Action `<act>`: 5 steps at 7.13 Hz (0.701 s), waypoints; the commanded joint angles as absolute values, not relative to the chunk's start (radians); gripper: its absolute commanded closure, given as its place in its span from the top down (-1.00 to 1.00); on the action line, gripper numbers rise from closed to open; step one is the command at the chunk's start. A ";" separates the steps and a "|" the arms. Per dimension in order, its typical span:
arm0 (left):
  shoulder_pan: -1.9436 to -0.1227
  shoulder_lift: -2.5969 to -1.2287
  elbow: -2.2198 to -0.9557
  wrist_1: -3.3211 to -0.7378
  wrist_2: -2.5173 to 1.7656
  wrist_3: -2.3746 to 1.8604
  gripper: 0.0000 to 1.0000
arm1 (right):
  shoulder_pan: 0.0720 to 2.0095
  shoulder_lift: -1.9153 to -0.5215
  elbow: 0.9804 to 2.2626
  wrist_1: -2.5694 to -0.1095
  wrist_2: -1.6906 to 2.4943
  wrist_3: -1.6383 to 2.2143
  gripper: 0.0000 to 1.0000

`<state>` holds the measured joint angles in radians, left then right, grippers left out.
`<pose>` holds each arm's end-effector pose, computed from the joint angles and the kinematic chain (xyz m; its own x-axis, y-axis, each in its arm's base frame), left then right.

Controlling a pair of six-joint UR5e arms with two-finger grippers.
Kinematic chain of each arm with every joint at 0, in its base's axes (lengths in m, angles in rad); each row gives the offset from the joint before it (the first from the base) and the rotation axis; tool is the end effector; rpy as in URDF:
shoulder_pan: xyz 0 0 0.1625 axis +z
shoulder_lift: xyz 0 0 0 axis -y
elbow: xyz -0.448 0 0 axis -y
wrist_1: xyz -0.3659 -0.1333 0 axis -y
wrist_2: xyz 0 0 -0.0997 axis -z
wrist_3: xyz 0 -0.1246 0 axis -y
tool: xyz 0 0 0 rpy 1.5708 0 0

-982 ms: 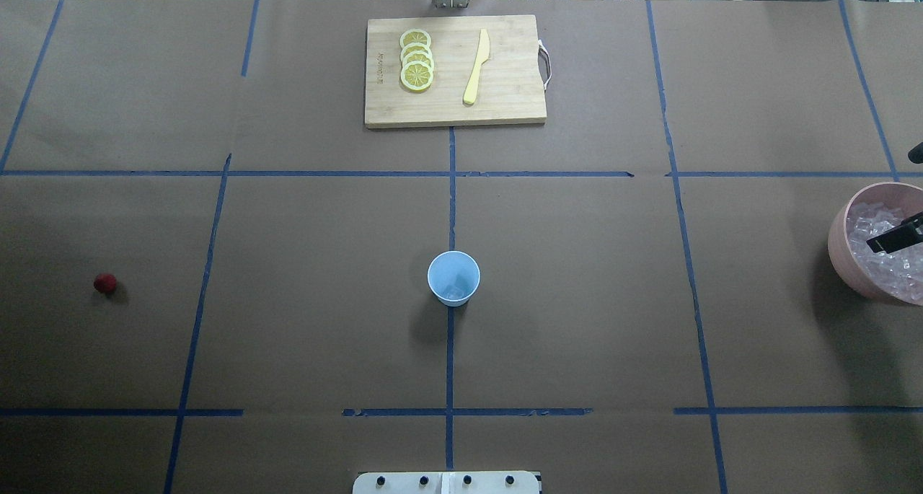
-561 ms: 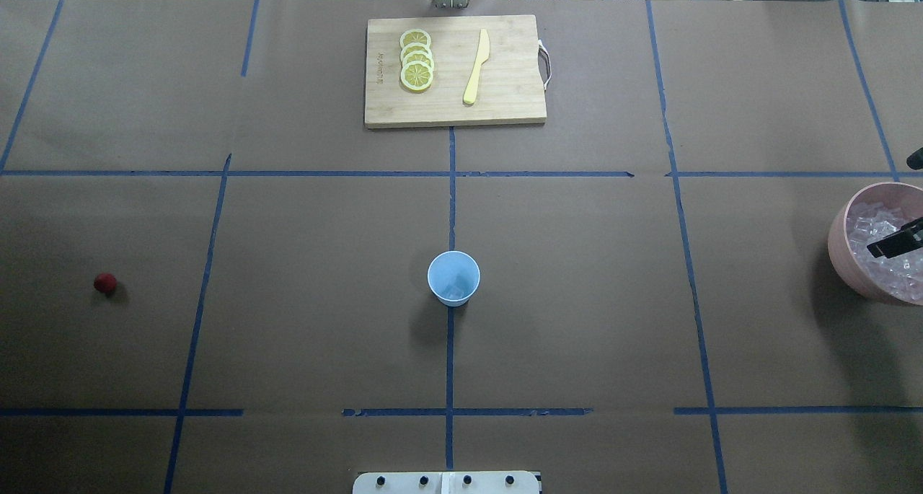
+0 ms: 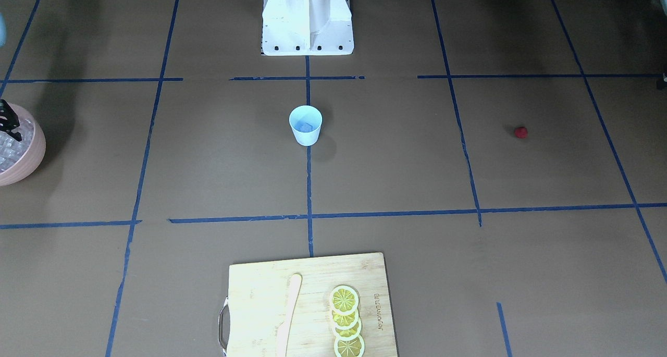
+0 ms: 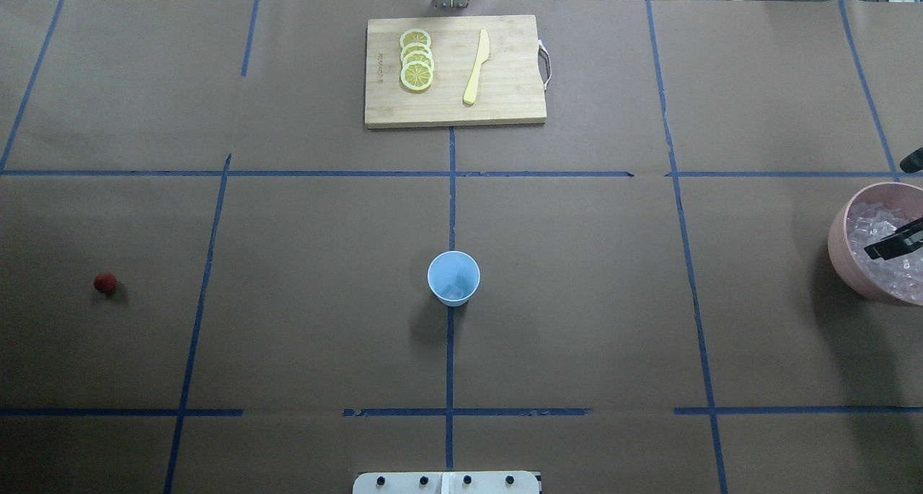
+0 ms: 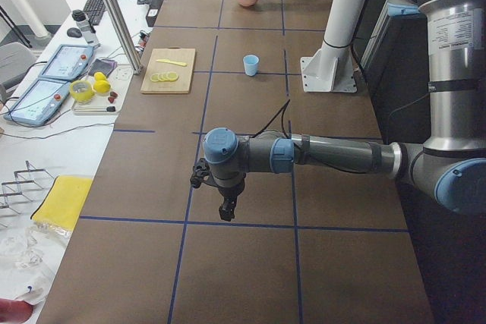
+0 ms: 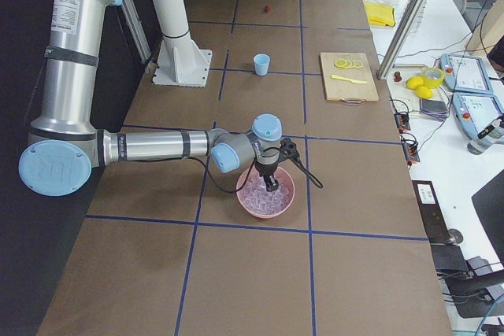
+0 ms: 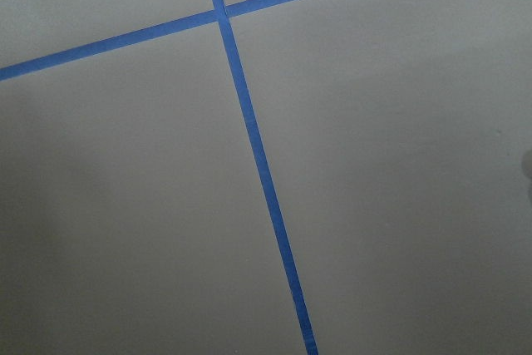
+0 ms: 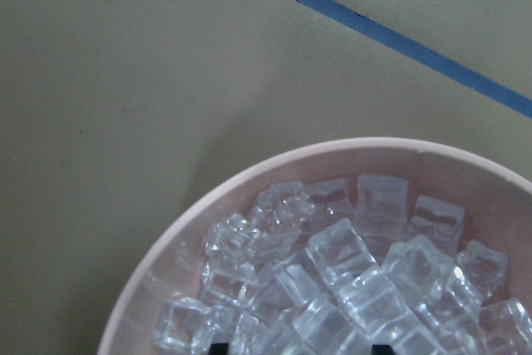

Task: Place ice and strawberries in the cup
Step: 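Lower the right gripper into the bowl and grasp more ice cubes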

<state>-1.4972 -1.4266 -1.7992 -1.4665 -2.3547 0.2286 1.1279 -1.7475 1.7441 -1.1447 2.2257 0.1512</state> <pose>-0.0159 -0.4004 0.6653 0.6722 0.2629 -0.6921 -0.2319 0.9626 0.1404 -0.1275 -0.4028 0.6540 0.6614 -0.4351 0.6109 0.2946 0.8998 0.3219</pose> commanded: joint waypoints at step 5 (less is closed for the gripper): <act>-1.497 -1.427 -1.807 -1.466 -2.355 0.229 1.00 | 1.132 -1.755 1.845 -1.193 2.230 0.176 -0.93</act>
